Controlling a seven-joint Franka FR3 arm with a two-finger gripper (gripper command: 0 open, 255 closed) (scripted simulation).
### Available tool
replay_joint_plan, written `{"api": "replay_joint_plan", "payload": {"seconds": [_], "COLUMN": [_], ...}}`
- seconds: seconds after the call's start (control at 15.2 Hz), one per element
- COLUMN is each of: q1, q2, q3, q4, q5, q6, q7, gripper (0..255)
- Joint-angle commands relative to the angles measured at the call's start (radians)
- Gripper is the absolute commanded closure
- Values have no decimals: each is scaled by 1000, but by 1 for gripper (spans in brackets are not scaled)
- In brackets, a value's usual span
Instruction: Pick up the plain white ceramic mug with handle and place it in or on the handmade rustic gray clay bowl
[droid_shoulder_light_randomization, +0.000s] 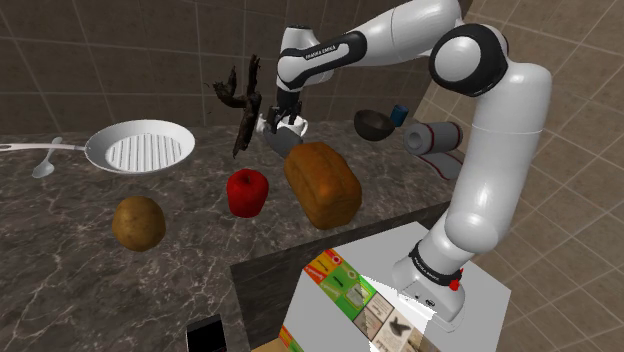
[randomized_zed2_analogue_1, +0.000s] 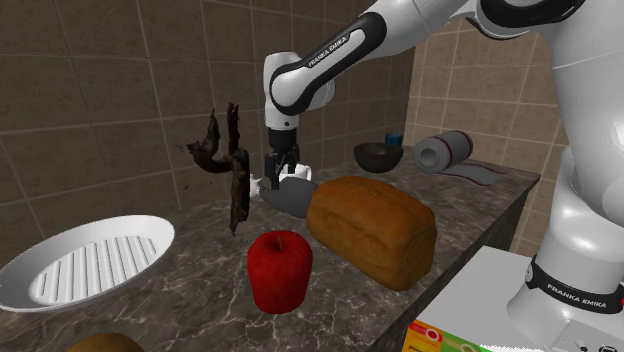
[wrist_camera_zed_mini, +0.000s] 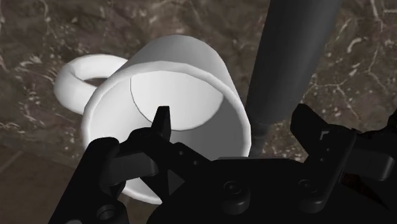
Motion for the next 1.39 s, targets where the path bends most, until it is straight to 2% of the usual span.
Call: {"api": "replay_joint_plan", "payload": {"seconds": [0.0,0.13,0.2,0.79,1.32], "q1": [0,0,0,0,0], "q2": [1,1,1,1,-42], "q3": [0,0,0,0,1], "q4": [1,0,0,1,49], "q5": [0,0,0,0,2], "q6": [0,0,0,0,-92], "q7": [0,0,0,0,-2], "gripper": [0,0,255,255,255]}}
